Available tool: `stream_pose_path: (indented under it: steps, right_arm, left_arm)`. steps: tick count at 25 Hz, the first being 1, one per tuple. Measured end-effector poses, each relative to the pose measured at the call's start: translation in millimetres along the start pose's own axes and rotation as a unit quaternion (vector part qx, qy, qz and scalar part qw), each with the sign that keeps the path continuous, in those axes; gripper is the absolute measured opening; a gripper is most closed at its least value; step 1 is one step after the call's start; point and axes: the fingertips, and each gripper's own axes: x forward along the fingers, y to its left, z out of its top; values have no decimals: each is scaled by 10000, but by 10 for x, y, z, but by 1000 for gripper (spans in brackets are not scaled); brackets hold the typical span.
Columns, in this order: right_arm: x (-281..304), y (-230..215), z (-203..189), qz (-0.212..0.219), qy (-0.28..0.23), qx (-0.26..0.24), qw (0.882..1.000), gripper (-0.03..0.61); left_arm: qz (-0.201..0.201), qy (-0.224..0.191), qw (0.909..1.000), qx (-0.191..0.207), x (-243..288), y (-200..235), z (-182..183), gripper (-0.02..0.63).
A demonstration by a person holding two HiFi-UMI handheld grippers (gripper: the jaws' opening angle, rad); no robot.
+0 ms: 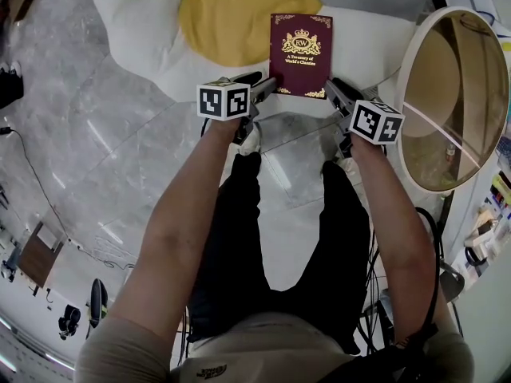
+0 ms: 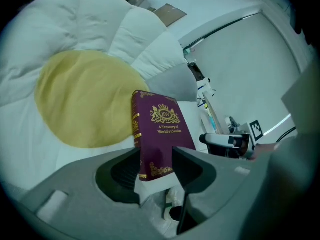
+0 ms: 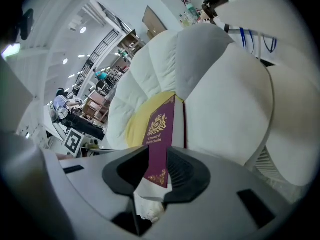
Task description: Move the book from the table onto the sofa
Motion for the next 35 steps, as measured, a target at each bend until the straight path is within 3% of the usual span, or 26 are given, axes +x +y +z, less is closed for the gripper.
stream_pose_path:
  steps: [5,10,14,20,25,31,35]
  right_arm:
    - [-351,318,98,-15,16,-237,9997,108]
    - [-867,692,120,159,140,-504,9985,58]
    - [-1423,1023,129,448,218,-553,9972,18]
    - [-2385,1539,165,772,279,-1049,9911,14]
    - [-3191,1870,202,968,237,-1230,9874,14]
    - [-4004,2289,360,1287,92,-1526,9798,14]
    - [-4493,2502,445,1436,-78,-1802,9731,14]
  left_arm:
    - [3,-13,9999,173,-384,-349,73,189]
    - [-83,-26,9994,328,-843,-923,106,189]
    - [-243,-26,9979,597,-1225,-1586,105,178]
    - [-355,-49,9943,1003,-1776,-2620,91,71]
    - [-458,-101,9919,1183,-2143,-3469,49,19]
    - [-597,-246,9845,1632,-2560,-4443,75,8]
    - [-842,-296,9808,1732,-2782,-5019,-27,8]
